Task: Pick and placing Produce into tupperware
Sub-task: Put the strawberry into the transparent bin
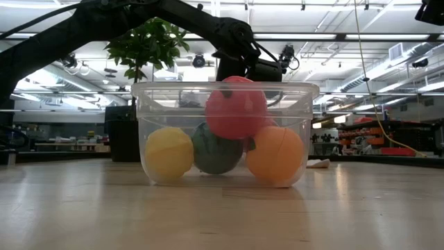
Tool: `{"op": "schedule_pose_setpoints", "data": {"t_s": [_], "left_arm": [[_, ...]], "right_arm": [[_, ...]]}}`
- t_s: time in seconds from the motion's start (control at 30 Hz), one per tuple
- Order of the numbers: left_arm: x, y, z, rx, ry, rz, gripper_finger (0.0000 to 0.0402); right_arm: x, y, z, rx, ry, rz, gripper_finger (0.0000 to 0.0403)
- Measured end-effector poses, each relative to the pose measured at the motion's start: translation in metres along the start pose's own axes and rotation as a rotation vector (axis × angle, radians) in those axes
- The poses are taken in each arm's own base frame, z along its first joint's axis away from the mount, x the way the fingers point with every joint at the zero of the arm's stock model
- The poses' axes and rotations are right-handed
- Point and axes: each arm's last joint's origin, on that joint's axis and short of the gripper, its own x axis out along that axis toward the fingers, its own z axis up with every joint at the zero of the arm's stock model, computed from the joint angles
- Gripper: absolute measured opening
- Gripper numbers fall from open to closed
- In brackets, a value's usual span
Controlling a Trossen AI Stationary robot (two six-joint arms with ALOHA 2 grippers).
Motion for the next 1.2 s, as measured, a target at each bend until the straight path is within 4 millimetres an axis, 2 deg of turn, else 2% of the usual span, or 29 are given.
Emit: {"op": "schedule_pose_setpoints", "data": {"t_s": [0.63, 0.93, 1.2], "left_arm": [[-0.001, 0.000, 0.001, 0.001, -0.024, 0.006, 0.0007], [-0.001, 0.001, 0.000, 0.015, -0.023, 0.017, 0.0005], [-0.012, 0.006, -0.009, 0.083, -0.010, 0.060, 0.0005]], "right_arm": [[0.000, 0.000, 0.002, -0.003, -0.022, 0.005, 0.0007], [0.000, 0.000, 0.002, -0.003, -0.022, 0.005, 0.0006], [0.000, 0.000, 0.002, -0.004, -0.021, 0.005, 0.0008]]}}
